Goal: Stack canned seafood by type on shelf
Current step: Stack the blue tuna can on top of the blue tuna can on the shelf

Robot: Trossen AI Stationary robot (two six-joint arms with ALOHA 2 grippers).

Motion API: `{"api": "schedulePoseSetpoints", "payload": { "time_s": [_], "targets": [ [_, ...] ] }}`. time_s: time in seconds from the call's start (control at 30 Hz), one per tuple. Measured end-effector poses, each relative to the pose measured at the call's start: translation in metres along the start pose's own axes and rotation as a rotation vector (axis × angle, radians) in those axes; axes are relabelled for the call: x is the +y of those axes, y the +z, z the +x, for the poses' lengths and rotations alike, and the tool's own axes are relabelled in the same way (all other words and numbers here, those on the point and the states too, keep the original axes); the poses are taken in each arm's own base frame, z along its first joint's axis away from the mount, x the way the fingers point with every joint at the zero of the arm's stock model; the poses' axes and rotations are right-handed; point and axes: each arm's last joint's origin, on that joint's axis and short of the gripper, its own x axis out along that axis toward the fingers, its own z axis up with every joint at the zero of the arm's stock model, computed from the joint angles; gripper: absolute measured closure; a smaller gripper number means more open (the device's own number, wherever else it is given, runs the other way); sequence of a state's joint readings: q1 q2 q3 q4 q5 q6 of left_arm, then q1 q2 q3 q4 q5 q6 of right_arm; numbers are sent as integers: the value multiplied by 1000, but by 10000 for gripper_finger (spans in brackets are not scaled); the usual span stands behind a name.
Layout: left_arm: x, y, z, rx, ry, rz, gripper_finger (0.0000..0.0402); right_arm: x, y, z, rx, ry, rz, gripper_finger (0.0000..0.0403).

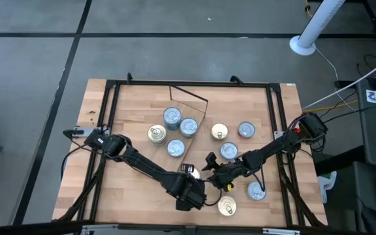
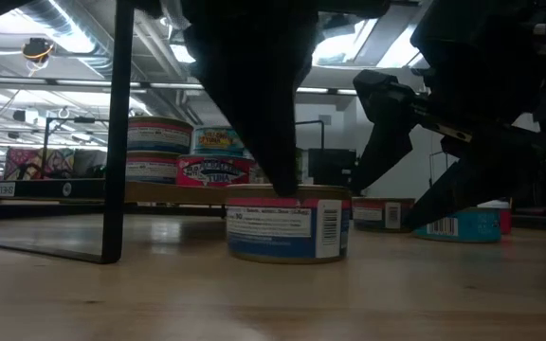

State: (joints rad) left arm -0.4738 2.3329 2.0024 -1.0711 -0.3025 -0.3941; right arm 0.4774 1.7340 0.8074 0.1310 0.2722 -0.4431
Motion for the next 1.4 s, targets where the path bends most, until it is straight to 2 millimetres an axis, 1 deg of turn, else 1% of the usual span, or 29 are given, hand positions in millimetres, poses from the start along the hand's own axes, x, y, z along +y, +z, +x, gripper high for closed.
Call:
{"api": "schedulePoseSetpoints", "payload": {
  "time_s": [0.27,0.4,0.53,0.7,0.97,1.2,1.3,1.4],
  "targets": [
    [3,4,-1,-21,-16,-78,401,0,1,0,-7,-1,16,162],
    [3,5,-2,-28,-21,-96,401,-2,2,0,-12,-41,76,161],
    [3,7,-2,-42,-38,-125,401,-3,3,0,-9,-74,82,161],
    [10,11,-11,-69,-60,-197,401,-3,2,0,-7,-74,78,161],
    [19,15,-23,-85,-90,-266,401,-1,-4,-1,71,-68,6,161],
    [31,17,-35,-100,-105,-321,401,-1,-4,-1,71,-70,0,161],
    [37,19,-40,-111,-108,-334,401,-2,-3,-1,58,-76,-64,161],
    [41,20,-39,-111,-107,-336,401,-2,-2,-1,58,-74,-134,161]
  ]
}}
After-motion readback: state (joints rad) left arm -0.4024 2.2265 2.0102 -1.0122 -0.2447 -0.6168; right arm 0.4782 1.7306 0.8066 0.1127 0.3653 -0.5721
